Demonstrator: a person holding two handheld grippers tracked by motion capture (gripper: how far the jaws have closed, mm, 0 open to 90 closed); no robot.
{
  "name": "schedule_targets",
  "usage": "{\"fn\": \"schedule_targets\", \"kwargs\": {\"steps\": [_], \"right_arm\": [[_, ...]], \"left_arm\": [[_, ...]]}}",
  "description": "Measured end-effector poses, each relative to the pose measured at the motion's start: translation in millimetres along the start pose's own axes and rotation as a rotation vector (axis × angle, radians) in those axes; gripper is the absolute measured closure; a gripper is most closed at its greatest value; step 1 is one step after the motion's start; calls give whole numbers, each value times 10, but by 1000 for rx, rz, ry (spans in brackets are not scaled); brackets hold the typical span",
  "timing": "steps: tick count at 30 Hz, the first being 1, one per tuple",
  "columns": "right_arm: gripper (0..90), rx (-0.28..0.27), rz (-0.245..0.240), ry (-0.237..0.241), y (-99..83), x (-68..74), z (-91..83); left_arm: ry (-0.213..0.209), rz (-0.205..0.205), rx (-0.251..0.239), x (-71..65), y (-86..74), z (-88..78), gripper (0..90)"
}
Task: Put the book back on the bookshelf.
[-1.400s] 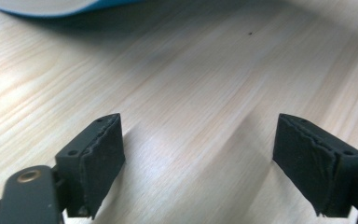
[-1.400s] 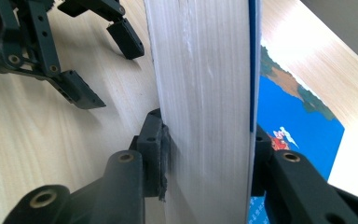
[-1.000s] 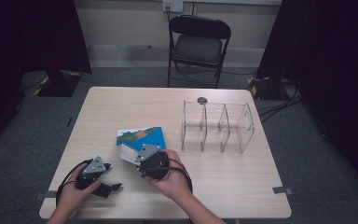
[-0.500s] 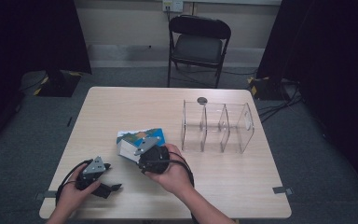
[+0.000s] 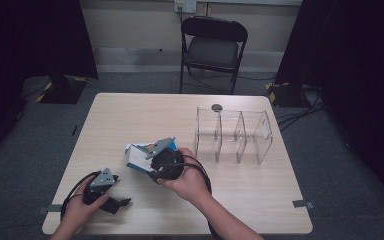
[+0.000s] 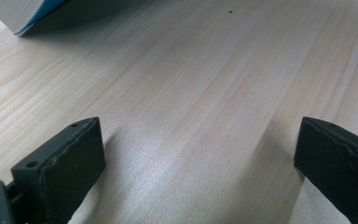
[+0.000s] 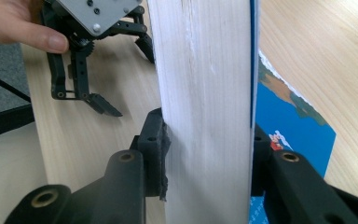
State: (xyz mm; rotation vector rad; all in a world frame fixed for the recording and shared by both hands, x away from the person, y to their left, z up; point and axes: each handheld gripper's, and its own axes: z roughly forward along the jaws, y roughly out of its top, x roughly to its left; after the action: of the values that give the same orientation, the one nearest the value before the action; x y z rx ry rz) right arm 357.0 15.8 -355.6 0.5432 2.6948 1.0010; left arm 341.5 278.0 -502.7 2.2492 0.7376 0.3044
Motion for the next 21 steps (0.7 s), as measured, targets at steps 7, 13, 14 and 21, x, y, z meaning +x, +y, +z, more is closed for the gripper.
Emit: {"fn": "schedule_targets", "kwargs": {"steps": [7, 13, 14, 21], "right_arm": [[616, 8, -5, 11, 19, -34, -27], [617, 20, 8, 34, 53, -44, -97], [617, 17, 9, 45, 56, -56, -125], [618, 26, 38, 90, 107, -89, -296]], "left_arm": [[-3, -3, -11, -1, -4, 6, 11], [3, -5, -12, -5, -3, 6, 10], [0, -2, -4, -2, 0, 0, 9], [-8, 8, 8, 6, 4, -4, 0]]}}
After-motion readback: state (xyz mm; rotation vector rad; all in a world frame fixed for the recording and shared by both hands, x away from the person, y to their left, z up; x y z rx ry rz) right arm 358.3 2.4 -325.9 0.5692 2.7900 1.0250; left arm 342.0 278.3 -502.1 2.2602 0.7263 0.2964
